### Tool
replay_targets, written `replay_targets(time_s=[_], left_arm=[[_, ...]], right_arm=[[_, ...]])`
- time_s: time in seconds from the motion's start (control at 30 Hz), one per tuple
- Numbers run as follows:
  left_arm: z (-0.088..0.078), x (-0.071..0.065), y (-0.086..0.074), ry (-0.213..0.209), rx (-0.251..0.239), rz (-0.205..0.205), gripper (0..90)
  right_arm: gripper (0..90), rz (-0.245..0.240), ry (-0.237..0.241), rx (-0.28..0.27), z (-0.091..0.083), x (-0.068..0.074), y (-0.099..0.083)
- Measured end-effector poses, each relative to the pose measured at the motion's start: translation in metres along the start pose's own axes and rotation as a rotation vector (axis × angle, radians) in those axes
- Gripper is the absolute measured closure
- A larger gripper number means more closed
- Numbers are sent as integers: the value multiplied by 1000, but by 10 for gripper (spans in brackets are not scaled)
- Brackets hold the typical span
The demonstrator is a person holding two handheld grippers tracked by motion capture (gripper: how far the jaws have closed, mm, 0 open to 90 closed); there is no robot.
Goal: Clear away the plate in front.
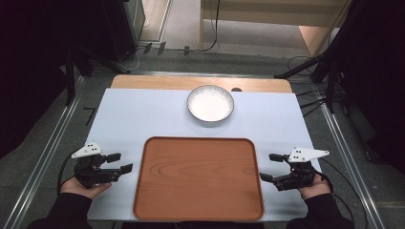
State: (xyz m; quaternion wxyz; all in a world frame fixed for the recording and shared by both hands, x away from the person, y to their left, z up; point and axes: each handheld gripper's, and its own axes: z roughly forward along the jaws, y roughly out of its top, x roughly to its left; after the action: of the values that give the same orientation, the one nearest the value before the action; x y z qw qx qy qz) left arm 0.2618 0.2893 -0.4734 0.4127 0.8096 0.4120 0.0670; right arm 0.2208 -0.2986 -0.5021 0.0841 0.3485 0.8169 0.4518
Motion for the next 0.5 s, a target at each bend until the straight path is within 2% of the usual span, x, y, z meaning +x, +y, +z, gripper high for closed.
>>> replay_targets(time_s=[0.27,0.33,0.5], left_arm=[[1,1,0,-9,4,-12,298],[2,1,0,-15,7,-3,297],[1,1,0,7,-1,1,300]], right_arm=[[179,1,-2,4,0,0,0],[180,2,-7,5,0,0,0],[181,-4,-10,10,-1,0,0]])
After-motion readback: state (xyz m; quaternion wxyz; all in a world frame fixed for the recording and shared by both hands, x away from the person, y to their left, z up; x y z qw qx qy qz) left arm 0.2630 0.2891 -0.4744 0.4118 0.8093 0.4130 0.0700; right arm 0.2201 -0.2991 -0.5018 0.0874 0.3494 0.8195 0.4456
